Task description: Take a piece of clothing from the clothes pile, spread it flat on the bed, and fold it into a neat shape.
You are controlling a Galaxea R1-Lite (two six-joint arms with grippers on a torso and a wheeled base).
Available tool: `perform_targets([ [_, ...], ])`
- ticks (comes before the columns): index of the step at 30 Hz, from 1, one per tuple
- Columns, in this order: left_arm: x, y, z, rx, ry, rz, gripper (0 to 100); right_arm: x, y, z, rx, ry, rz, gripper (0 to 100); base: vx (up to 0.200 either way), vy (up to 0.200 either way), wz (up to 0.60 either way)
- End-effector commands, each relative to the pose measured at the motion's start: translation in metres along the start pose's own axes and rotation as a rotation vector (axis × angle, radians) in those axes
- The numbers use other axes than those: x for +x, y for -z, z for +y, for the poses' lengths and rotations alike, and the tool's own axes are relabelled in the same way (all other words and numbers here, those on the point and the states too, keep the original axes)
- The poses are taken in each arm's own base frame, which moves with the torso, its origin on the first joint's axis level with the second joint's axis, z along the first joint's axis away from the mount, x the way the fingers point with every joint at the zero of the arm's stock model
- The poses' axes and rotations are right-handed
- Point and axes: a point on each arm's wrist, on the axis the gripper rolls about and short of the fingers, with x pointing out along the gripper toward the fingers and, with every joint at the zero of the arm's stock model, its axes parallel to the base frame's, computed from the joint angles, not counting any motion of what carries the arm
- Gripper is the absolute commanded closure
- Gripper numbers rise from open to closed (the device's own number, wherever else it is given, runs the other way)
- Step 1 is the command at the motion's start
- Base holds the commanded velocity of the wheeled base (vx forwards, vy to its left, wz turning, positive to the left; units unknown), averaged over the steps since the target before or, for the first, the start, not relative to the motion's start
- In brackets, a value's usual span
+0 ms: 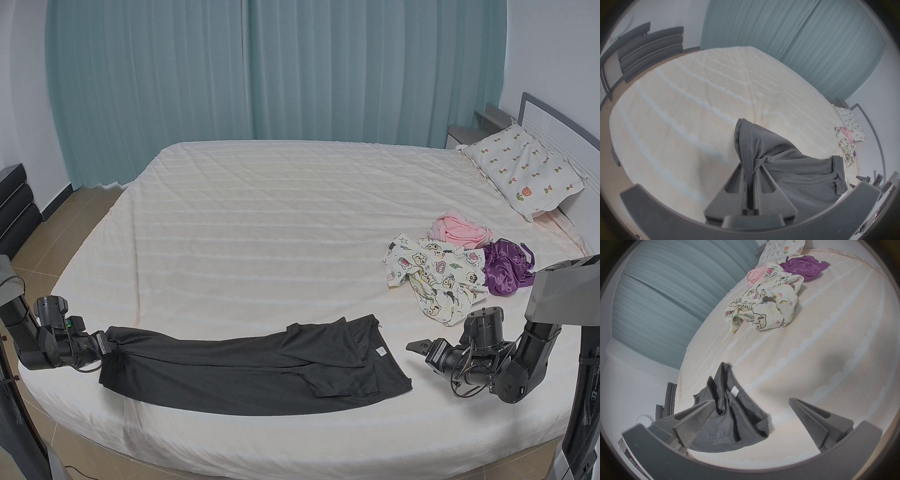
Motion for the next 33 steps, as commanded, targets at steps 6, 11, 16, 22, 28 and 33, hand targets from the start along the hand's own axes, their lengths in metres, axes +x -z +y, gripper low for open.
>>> perform_targets([
  [6,0.000,0.008,0.007,0.022,-0.014,0.058,100,0.001,0.001,-0.001,0.001,0.002,0.003,0,0.000,0.000,0.00],
  [11,-0.002,0.005,0.012,0.013,-0.025,0.049,100,0.001,0.001,-0.001,0.001,0.002,0.003,0,0.000,0.000,0.00],
  [16,-0.009,-0.003,0.024,-0.011,-0.050,0.017,100,0.001,0.001,-0.001,-0.001,0.003,0.004,0,0.000,0.000,0.00],
  [22,-0.030,-0.022,0.038,-0.050,-0.076,0.027,100,0.001,0.001,-0.001,0.001,0.002,0.003,0,0.000,0.000,0.00],
  [28,-0.038,-0.020,0.017,-0.040,-0.059,0.059,100,0.001,0.001,0.000,0.000,0.000,0.003,0,0.000,0.000,0.00],
  [33,-0.041,-0.007,-0.022,-0.011,-0.066,0.095,100,0.001,0.001,0.000,-0.002,-0.006,0.010,0,0.000,0.000,0.00],
])
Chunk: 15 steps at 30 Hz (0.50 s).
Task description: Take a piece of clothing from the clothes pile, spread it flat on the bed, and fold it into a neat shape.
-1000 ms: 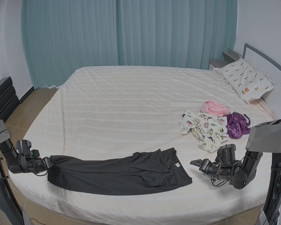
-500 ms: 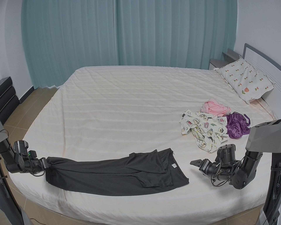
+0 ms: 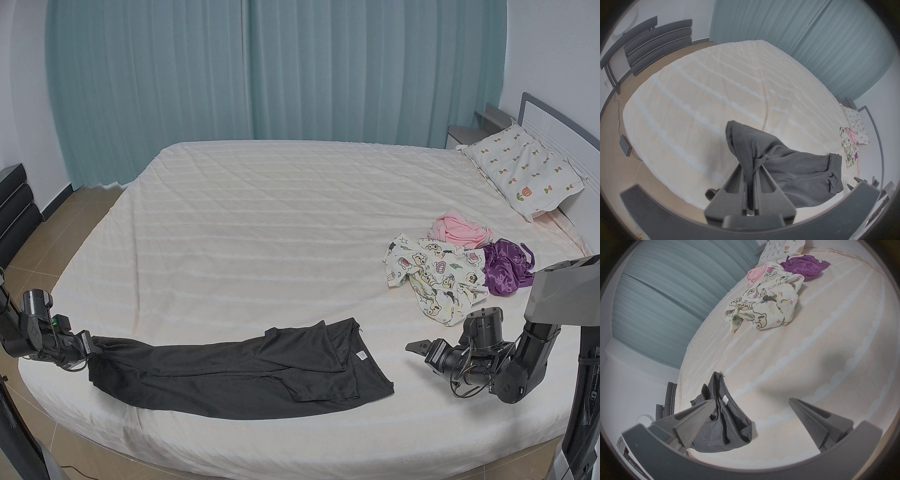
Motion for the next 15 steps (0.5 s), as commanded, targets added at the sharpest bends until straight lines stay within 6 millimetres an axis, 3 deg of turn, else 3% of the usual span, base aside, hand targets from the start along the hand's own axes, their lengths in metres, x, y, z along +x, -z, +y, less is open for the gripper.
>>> perform_targets([
  [1,-0.011,0.010,-0.044,0.036,0.006,0.003,100,0.000,0.000,0.000,0.000,-0.009,0.010,0,0.000,0.000,0.00],
  [2,-0.011,0.010,-0.044,0.036,0.006,0.003,100,0.000,0.000,0.000,0.000,-0.009,0.010,0,0.000,0.000,0.00],
  [4,-0.016,0.015,-0.071,0.032,0.008,-0.007,100,0.000,0.001,0.000,-0.002,-0.011,0.013,0,0.000,0.000,0.00],
  [10,-0.012,0.025,-0.106,0.041,-0.001,-0.003,100,0.000,0.000,0.001,-0.002,-0.013,0.011,0,0.000,0.000,0.00],
  [11,-0.010,0.030,-0.121,0.025,-0.011,-0.011,100,0.000,0.000,0.001,-0.002,-0.013,0.011,0,0.000,0.000,0.00],
  [13,-0.010,0.031,-0.122,0.024,-0.012,-0.009,100,0.000,0.000,0.001,-0.002,-0.013,0.011,0,0.000,0.000,0.00],
  [15,-0.008,0.039,-0.143,0.035,-0.003,0.000,100,0.000,0.000,0.001,-0.003,-0.014,0.012,0,0.000,0.000,0.00],
])
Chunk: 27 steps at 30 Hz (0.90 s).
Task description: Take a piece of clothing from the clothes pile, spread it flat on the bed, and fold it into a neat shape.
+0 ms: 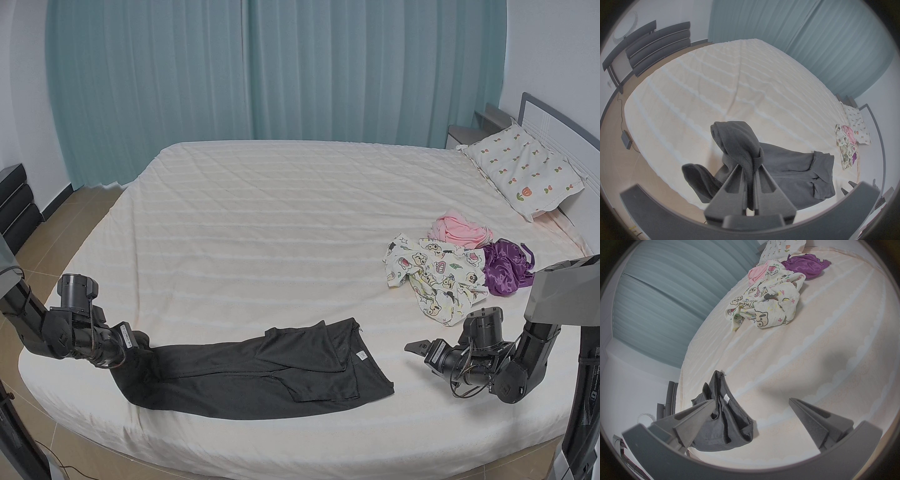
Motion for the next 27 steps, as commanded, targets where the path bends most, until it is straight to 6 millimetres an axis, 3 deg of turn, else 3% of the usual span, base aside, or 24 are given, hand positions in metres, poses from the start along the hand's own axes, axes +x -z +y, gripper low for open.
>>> perform_targets([
  [1,-0.004,0.013,-0.038,0.050,0.035,-0.004,100,0.000,0.001,0.001,-0.002,-0.003,0.002,0,0.000,0.000,0.00],
  [4,-0.002,0.018,-0.047,0.072,0.023,-0.005,100,0.000,0.001,0.001,-0.001,-0.003,0.004,0,0.000,0.000,0.00],
  [27,0.001,0.031,-0.115,0.118,0.055,0.045,100,0.001,0.001,0.000,0.001,-0.002,0.005,0,0.000,-0.200,0.00],
])
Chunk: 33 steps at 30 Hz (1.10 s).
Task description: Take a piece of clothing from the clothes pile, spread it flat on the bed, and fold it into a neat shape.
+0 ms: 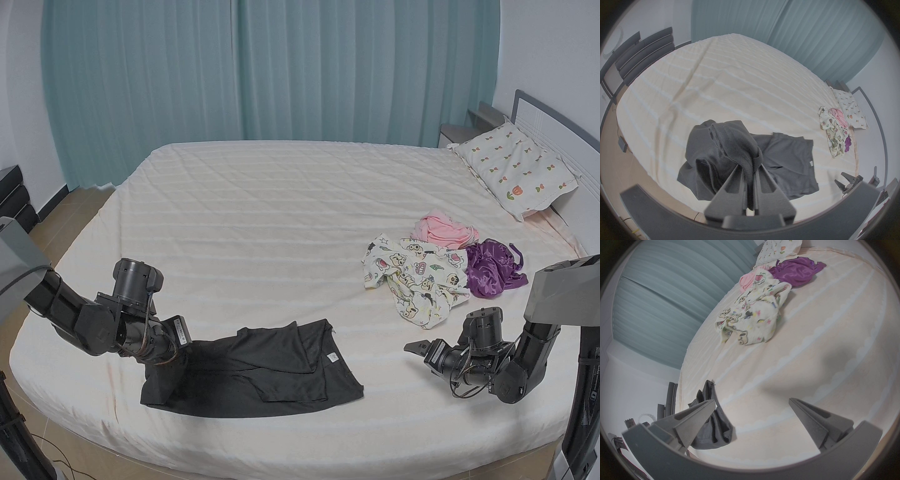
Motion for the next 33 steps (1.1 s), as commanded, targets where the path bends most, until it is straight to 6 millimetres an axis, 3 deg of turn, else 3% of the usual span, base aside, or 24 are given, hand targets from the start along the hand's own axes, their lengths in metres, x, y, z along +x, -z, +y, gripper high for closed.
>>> perform_targets([
  [1,0.007,0.002,-0.016,0.015,0.023,0.012,100,0.000,0.000,0.000,0.000,0.001,0.002,0,0.000,-0.200,0.00],
  [10,0.035,0.010,-0.043,0.028,0.037,0.042,100,0.003,0.002,-0.002,0.001,0.009,0.009,0,0.000,-0.200,0.00],
  [18,0.055,0.020,-0.070,0.050,0.045,0.039,100,0.005,0.004,-0.003,-0.002,0.012,0.013,0,0.000,0.000,0.00],
  [19,0.068,0.021,-0.072,0.054,0.004,0.013,100,0.005,0.004,-0.003,-0.003,0.013,0.015,0,0.000,0.000,0.00],
  [22,0.084,0.019,-0.076,0.055,-0.039,-0.021,100,0.005,0.004,-0.003,-0.003,0.013,0.015,0,0.000,0.000,0.00],
  [32,0.080,0.023,-0.106,0.007,0.012,0.013,100,0.007,0.005,-0.004,-0.005,0.015,0.019,0,0.000,0.000,0.00],
  [33,0.079,0.024,-0.109,0.008,0.036,0.036,0,0.007,0.005,-0.004,-0.005,0.015,0.019,0,0.000,0.000,0.00],
])
